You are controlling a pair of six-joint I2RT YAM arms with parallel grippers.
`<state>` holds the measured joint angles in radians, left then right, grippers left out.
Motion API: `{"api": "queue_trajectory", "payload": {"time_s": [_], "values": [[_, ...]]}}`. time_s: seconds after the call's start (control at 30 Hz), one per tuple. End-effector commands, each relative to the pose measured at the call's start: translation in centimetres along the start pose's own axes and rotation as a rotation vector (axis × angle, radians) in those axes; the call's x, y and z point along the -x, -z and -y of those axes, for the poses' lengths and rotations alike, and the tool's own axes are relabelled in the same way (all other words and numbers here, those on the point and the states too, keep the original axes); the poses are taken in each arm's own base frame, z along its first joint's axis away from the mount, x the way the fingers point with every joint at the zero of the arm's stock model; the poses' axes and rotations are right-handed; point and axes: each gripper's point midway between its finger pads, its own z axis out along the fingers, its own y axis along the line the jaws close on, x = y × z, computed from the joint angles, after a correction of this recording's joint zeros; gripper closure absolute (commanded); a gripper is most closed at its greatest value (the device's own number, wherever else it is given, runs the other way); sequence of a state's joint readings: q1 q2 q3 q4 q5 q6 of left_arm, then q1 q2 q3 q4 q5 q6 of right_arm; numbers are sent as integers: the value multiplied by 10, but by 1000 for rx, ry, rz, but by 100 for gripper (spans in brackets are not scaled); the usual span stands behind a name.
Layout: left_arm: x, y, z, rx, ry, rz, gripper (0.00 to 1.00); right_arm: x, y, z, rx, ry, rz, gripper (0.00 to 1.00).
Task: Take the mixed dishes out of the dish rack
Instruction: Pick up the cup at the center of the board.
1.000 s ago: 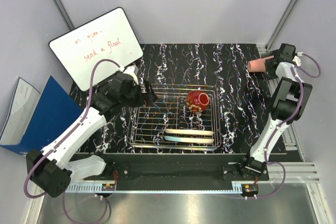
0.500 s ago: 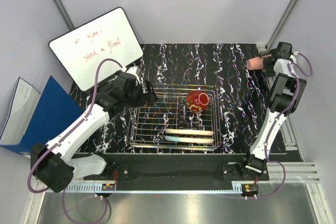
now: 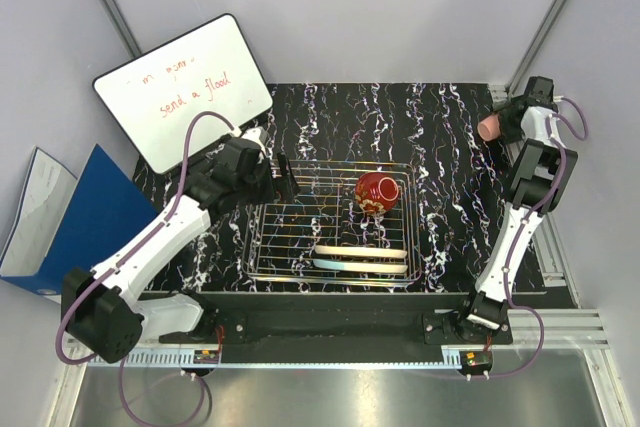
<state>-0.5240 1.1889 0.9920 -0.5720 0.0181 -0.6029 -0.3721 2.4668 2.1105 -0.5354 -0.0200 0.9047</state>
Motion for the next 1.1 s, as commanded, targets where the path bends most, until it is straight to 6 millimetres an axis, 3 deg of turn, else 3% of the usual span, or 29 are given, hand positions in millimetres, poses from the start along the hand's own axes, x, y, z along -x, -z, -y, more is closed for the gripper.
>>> {"api": "queue_trajectory", "payload": {"time_s": [0.0, 0.17, 0.2, 0.23, 0.37, 0.4, 0.47, 0.5, 0.53, 0.57, 0.6, 0.63, 0.73, 0.87, 1.03, 1.07], "values": [[10, 1, 5, -19, 11, 36, 1, 7, 13, 11, -46, 63, 23, 38], [7, 2, 6, -32, 18, 29, 1, 17, 33, 2, -14, 128, 85, 77], [6, 2, 6, -35, 18, 25, 1, 20, 39, -2, 0, 135, 98, 93], [6, 3, 7, -39, 19, 25, 1, 21, 43, -6, 11, 145, 107, 100], [2, 4, 8, -52, 17, 19, 1, 19, 62, -26, 46, 239, 170, 100], [1, 5, 8, -55, 17, 16, 1, 20, 75, -44, 82, 267, 220, 100], [1, 7, 9, -65, 14, 19, 1, 14, 83, -53, 97, 338, 270, 100], [-1, 7, 9, -70, 12, 13, 1, 27, 102, -73, 135, 354, 368, 100], [-1, 8, 10, -75, 7, 12, 1, 14, 110, -88, 160, 428, 402, 100], [-1, 10, 10, -81, 5, 16, 1, 15, 123, -91, 156, 453, 462, 100], [-2, 11, 11, -87, 2, 15, 1, 18, 133, -109, 206, 470, 531, 100], [-3, 12, 11, -90, -3, 13, 1, 2, 141, -122, 225, 538, 557, 100], [-2, 18, 13, -105, -9, 24, 1, -11, 156, -143, 257, 596, 637, 100], [-3, 22, 14, -118, -3, 29, 1, -22, 158, -146, 257, 608, 705, 100], [-6, 23, 11, -113, 11, 32, 1, -39, 159, -136, 281, 594, 682, 100], [-5, 23, 11, -109, 11, 35, 1, -35, 176, -144, 325, 577, 708, 100]]}}
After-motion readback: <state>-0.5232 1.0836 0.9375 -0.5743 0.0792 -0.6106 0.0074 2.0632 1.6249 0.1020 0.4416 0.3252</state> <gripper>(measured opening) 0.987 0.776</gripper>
